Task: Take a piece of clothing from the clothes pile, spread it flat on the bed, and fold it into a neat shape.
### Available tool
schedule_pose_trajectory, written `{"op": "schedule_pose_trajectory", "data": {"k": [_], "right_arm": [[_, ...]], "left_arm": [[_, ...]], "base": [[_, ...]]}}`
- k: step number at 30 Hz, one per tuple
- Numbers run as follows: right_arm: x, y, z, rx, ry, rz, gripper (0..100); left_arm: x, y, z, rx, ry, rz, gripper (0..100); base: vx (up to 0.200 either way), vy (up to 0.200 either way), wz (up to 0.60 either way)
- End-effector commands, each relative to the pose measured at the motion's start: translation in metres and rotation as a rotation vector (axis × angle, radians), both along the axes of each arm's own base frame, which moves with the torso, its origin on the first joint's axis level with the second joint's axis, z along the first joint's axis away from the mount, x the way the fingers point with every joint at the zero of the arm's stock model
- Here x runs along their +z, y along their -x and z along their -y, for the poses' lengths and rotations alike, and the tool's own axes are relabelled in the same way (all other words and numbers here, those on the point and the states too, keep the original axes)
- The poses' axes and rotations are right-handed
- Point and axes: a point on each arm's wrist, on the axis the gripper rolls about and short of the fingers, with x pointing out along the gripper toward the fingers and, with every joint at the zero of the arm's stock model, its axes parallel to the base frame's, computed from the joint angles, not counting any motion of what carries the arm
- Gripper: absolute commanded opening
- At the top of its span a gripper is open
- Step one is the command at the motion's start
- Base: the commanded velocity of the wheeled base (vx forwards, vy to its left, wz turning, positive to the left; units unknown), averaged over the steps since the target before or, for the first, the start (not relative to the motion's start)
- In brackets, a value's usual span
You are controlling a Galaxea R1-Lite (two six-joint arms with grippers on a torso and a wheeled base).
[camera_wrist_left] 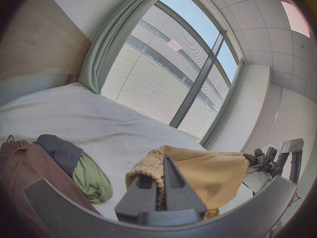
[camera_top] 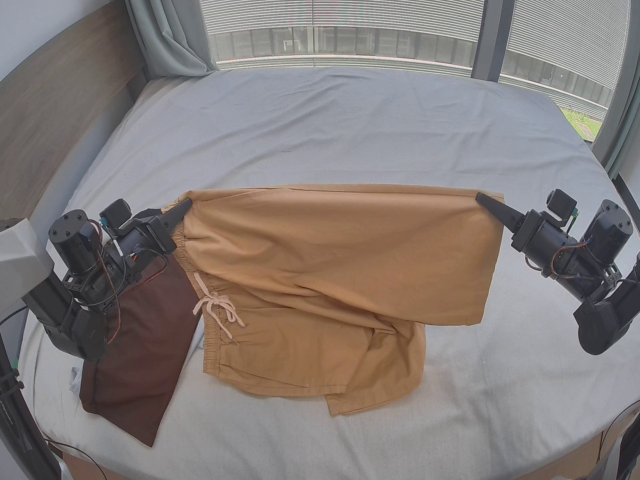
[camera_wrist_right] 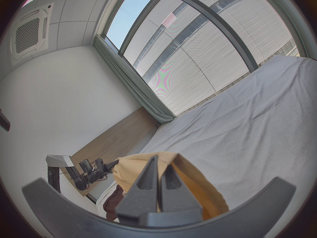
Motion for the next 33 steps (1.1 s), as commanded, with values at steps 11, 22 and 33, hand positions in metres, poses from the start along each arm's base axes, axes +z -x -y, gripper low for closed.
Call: {"op": "schedule_pose_trajectory", "data": {"k": [11, 22, 33], "right_arm": [[0.000, -0.001, 0.001, -0.003, 0.000, 0.000, 0], [-0.001, -0.001, 0.000, -0.002, 0.001, -0.004, 0], [-0.002, -0.017, -0.002, -0.003, -0.002, 0.013, 0]], "left_arm": [[0.000, 0.000, 0.000, 0.001, 0.000, 0.000, 0], [0.000, 0.000, 0.000, 0.001, -0.002, 0.001, 0], [-0.002, -0.003, -0.002, 0.007, -0.001, -0.003, 0]], "base": [[0.000, 0.000, 0.00], [0.000, 0.000, 0.00], [0.000, 0.000, 0.00]]}}
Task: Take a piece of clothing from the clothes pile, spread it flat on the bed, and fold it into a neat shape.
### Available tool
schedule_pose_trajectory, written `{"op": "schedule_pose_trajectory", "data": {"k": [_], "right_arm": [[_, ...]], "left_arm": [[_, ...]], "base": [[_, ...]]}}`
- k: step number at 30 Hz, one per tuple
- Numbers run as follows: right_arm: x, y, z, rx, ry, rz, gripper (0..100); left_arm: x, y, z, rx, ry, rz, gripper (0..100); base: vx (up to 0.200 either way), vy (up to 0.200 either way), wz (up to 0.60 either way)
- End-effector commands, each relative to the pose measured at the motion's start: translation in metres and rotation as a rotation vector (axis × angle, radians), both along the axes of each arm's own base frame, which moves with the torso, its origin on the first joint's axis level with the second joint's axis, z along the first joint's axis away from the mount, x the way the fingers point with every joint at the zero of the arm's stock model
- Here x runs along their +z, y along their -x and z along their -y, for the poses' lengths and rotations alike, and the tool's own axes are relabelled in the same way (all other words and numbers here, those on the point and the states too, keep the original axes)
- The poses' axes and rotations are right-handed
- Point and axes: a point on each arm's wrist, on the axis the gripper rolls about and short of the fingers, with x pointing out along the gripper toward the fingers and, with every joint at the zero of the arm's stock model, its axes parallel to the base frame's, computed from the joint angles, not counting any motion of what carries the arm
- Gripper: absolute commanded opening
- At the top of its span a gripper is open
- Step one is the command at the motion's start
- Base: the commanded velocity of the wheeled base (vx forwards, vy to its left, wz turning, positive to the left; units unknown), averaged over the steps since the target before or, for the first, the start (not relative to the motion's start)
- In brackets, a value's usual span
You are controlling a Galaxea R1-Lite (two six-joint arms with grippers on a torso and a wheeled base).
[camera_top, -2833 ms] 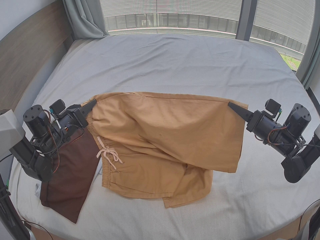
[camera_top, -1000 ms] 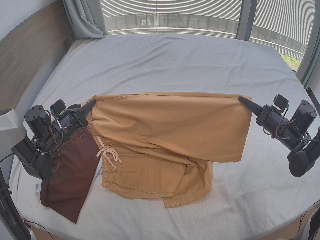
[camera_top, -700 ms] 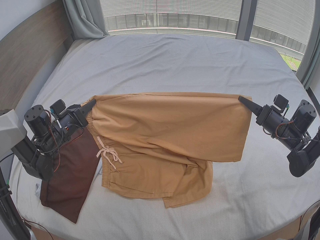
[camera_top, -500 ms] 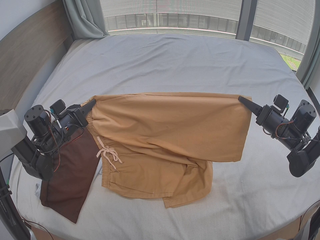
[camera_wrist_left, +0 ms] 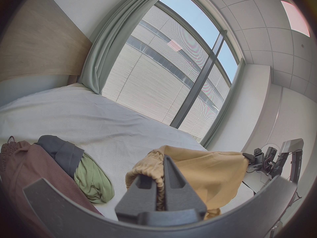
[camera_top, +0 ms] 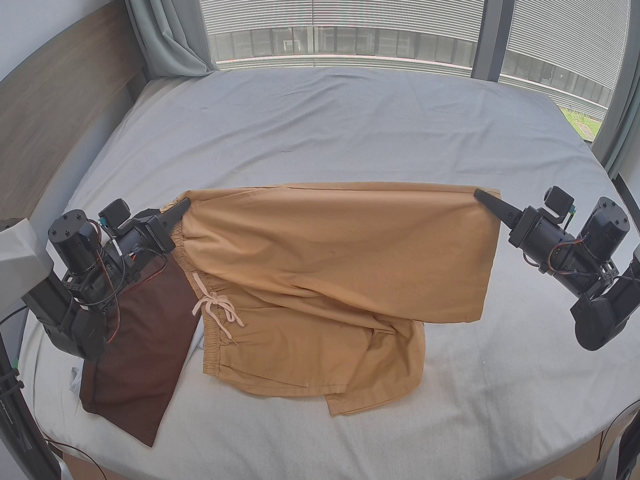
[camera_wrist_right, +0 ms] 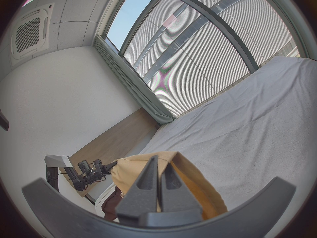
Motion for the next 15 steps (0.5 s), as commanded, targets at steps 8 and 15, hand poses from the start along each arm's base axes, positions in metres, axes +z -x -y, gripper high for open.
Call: {"op": "schedule_pose_trajectory", "data": {"k": [8, 15], "right_arm": [[-0.008, -0.030, -0.001, -0.012, -0.005, 0.011, 0], [-0.011, -0.041, -0.003, -0.011, -0.004, 0.020, 0]], "left_arm": [[-0.005, -0.012, 0.001, 0.006, 0.002, 0.004, 0], [-0.007, -0.020, 0.001, 0.026, 0.009, 0.010, 0]], "base": [[0.000, 0.000, 0.00], [0.000, 0.000, 0.00]]}}
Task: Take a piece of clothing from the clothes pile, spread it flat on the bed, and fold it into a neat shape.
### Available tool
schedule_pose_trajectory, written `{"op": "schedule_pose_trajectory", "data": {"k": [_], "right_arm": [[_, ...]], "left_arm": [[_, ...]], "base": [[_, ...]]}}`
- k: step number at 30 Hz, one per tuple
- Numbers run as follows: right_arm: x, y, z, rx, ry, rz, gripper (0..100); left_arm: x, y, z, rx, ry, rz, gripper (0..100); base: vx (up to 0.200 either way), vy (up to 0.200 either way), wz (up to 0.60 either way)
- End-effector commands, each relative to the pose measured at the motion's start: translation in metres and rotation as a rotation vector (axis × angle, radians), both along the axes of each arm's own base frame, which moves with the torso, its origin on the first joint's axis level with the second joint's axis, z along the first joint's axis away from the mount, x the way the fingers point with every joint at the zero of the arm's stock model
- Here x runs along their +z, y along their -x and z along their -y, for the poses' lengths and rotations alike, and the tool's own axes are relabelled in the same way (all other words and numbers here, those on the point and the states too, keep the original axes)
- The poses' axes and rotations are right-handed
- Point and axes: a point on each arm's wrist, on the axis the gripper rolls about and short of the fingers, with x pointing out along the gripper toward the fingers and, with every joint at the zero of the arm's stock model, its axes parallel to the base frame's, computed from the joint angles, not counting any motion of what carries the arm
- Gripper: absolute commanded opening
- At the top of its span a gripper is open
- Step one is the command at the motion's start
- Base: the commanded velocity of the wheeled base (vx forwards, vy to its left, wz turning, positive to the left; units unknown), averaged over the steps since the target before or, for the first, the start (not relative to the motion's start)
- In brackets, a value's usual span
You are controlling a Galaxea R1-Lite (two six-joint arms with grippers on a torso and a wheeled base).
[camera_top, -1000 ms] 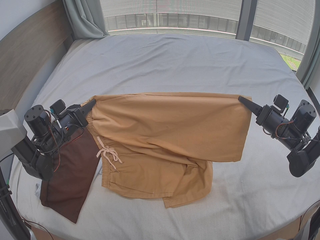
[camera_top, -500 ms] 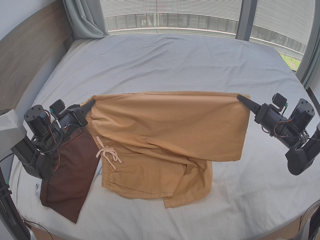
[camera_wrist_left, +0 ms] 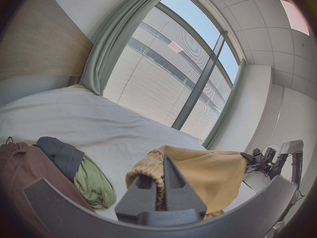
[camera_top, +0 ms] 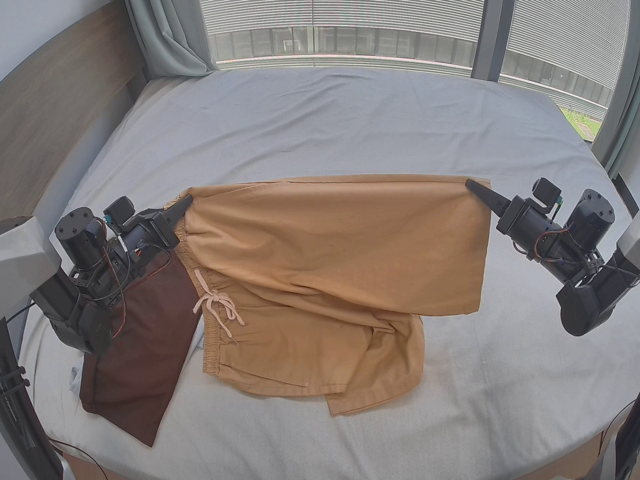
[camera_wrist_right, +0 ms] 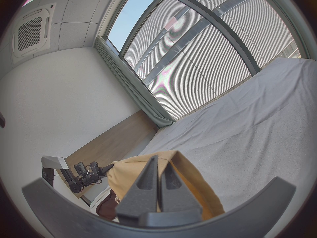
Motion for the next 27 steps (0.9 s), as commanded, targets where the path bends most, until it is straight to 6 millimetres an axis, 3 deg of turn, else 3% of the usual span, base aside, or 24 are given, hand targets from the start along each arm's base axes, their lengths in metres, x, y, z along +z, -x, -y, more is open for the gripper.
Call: {"op": "schedule_pose_trajectory", "data": {"k": [1, 10, 17, 27], "right_arm": [[-0.010, -0.012, -0.001, -0.002, 0.005, -0.012, 0], [-0.010, -0.032, -0.005, -0.005, -0.003, 0.025, 0], [-0.012, -0.046, -0.006, 0.005, -0.017, 0.039, 0], [-0.030, -0.080, -0.005, -0.013, -0.020, 0.057, 0]], "left_arm": [[-0.005, -0.009, 0.001, 0.014, 0.005, 0.001, 0], [-0.007, -0.023, 0.002, 0.036, 0.020, 0.016, 0], [-0.020, -0.037, 0.003, 0.042, 0.028, 0.002, 0], [-0.030, -0.057, 0.007, 0.068, 0.092, -0.002, 0]], "base": [[0.000, 0.000, 0.00], [0.000, 0.000, 0.00], [0.000, 0.000, 0.00], [0.000, 0.000, 0.00]]}}
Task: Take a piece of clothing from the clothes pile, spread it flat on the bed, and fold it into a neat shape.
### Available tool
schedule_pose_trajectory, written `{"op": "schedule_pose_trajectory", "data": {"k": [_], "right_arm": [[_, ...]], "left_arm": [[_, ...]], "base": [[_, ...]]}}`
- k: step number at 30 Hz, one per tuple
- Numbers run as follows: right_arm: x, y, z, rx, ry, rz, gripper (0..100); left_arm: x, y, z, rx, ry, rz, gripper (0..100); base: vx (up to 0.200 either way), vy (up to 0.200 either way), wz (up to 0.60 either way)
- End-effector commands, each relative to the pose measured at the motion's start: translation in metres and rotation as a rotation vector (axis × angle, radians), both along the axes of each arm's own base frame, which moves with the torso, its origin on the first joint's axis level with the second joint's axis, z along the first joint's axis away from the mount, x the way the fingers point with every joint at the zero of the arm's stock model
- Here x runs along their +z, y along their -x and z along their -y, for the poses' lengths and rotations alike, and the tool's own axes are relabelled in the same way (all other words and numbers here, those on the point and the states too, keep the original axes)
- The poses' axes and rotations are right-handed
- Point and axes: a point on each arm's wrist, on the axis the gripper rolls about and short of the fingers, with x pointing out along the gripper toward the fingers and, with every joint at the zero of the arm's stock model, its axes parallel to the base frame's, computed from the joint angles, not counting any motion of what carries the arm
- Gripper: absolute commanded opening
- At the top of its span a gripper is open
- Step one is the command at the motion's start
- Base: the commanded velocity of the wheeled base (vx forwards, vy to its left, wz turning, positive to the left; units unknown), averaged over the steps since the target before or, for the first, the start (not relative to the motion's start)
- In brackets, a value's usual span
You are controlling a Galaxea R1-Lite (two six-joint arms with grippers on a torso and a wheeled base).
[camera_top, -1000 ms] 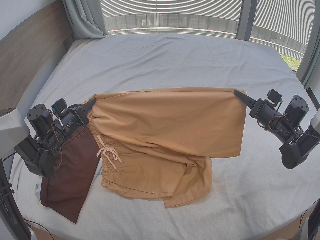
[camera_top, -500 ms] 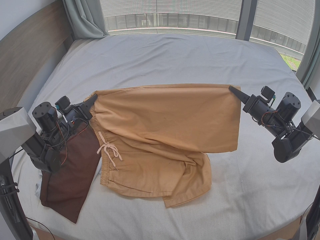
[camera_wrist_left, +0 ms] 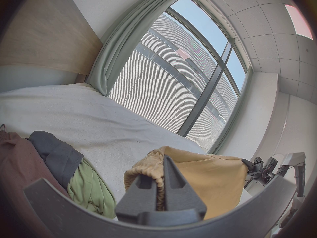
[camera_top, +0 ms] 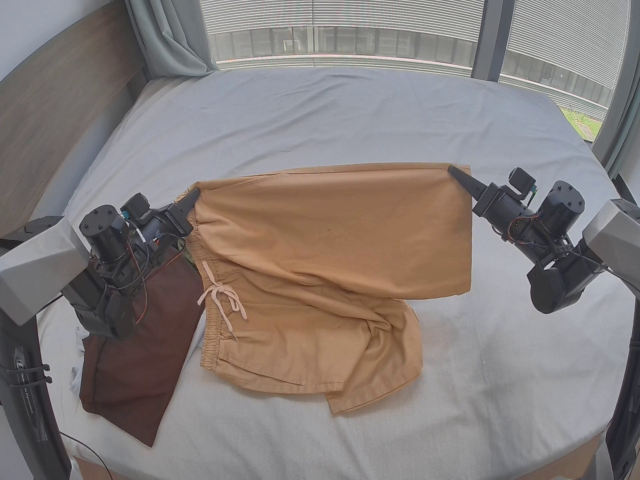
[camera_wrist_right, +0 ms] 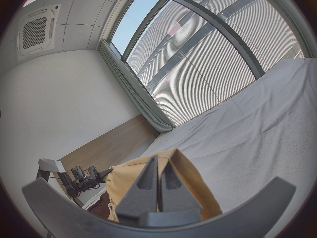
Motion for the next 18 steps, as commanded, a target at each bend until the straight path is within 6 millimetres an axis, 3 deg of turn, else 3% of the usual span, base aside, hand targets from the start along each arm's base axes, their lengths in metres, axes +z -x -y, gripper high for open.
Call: {"op": "schedule_pose_trajectory", "data": {"k": [1, 18], "right_arm": [[-0.019, -0.020, 0.001, -0.011, 0.001, -0.011, 0], [-0.032, -0.061, -0.002, -0.003, -0.037, -0.065, 0]], "left_arm": [[-0.013, -0.013, 0.002, 0.008, 0.015, -0.014, 0], [-0.037, -0.040, 0.004, 0.007, 0.092, -0.032, 0]], "base": [[0.000, 0.000, 0.00], [0.000, 0.000, 0.00]]}}
